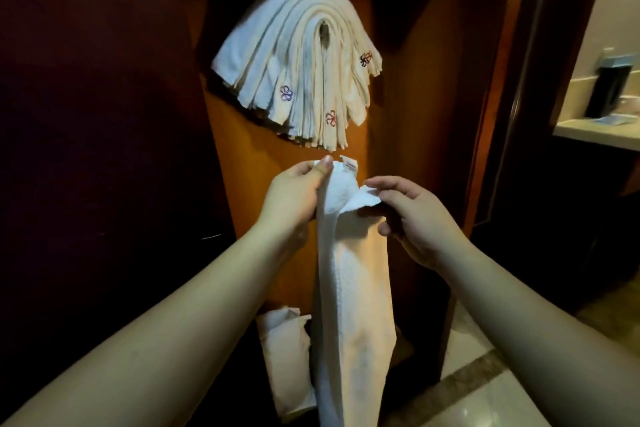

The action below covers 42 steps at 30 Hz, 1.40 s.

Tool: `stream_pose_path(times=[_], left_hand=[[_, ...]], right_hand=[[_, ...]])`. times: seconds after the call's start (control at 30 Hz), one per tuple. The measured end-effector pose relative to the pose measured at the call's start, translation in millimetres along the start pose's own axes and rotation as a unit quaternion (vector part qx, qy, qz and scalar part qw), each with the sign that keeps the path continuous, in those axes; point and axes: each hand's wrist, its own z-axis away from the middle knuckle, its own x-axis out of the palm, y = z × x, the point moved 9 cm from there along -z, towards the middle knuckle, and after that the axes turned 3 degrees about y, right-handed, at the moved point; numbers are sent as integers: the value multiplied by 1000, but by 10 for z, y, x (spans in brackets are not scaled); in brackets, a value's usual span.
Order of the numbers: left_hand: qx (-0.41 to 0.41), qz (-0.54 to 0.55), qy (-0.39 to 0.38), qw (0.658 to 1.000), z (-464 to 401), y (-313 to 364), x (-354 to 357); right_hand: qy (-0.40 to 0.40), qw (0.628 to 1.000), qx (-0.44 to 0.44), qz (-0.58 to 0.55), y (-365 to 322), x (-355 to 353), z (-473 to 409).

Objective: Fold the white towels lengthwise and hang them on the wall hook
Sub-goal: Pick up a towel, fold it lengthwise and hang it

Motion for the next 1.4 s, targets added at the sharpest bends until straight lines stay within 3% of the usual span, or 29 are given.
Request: stream_pose_path(times=[0.13,0.33,0.57,0.73,1.07,1.4], left_hand=[[1,51,-23,998,108,30,-200],[2,126,-57,990,179,127,-261],[52,138,-45,988,245,337,-276],[69,150,-10,986,233,495,-287],[63,143,-78,985,363,617,97],[83,111,-66,988,347,656,217]], right_hand=[[9,999,-50,-11,-27,325,45],[19,967,-181,179,-312,592,152],[72,946,-254,186,-613,602,206],[61,926,-317,199,-863,581,290],[56,916,-334,214,-1127,416,224],[38,926,-298,227,-1143,235,206]])
